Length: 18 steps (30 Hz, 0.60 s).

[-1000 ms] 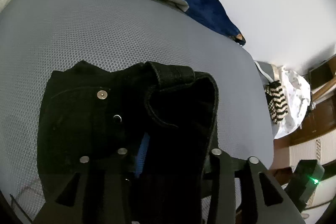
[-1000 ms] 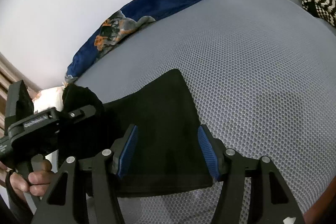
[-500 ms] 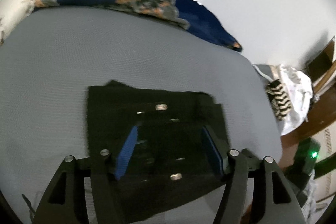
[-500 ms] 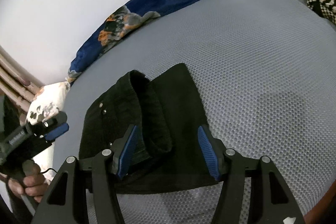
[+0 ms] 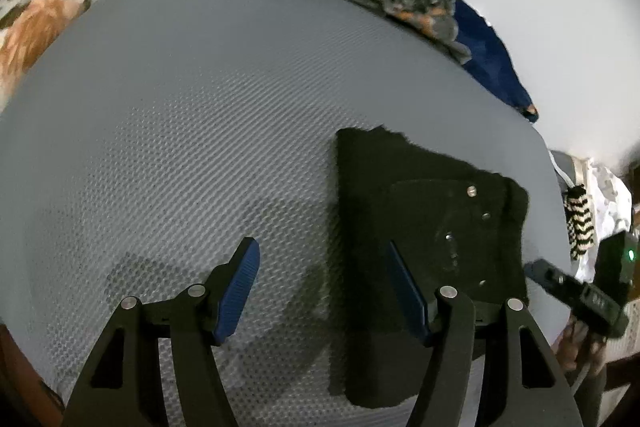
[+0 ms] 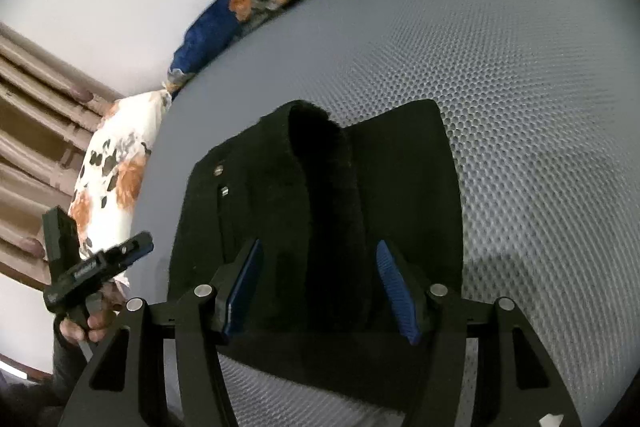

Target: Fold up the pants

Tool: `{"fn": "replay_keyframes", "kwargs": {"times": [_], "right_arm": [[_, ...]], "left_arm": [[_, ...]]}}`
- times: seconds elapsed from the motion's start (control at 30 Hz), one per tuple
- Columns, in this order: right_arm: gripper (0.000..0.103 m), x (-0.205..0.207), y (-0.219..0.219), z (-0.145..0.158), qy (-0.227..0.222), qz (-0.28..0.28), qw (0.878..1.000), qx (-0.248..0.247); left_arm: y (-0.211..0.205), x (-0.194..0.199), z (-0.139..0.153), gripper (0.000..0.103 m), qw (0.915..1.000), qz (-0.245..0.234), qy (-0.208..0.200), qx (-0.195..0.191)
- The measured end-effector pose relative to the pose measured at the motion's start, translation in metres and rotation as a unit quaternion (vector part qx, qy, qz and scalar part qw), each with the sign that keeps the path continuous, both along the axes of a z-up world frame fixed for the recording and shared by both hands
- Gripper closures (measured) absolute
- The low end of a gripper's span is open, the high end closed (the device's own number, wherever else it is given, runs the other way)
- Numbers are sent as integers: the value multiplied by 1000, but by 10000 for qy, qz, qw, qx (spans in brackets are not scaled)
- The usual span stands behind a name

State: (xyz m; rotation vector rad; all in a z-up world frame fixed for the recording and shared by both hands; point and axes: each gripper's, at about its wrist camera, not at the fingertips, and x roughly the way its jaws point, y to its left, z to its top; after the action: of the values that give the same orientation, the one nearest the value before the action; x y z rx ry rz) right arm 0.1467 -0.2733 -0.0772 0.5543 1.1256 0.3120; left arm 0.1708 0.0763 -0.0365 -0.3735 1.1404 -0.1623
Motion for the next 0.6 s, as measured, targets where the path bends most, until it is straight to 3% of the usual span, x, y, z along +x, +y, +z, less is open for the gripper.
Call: {"fn": "replay_keyframes", "kwargs": {"times": [0.27, 0.33, 0.47, 0.53, 0.6], "right_arm": [[48, 34, -2, -24, 127, 270, 9989, 348], [57, 42, 0, -27, 77, 367, 9978, 540], [63, 56, 7, -36, 30, 557, 9942, 918], [75, 59, 8, -39, 81, 538, 9920, 1143], [79, 57, 9, -37, 54, 478, 9918, 1188]], "left_arm": [[10, -2, -14, 37, 9996, 128, 245, -46], [13, -2, -15, 37, 9994, 169, 297, -39], [15, -1, -17, 36, 9992, 212, 348, 3], [13, -1, -17, 35, 9992, 194, 352, 27], [9, 0, -18, 35, 9992, 159, 358, 54]]}}
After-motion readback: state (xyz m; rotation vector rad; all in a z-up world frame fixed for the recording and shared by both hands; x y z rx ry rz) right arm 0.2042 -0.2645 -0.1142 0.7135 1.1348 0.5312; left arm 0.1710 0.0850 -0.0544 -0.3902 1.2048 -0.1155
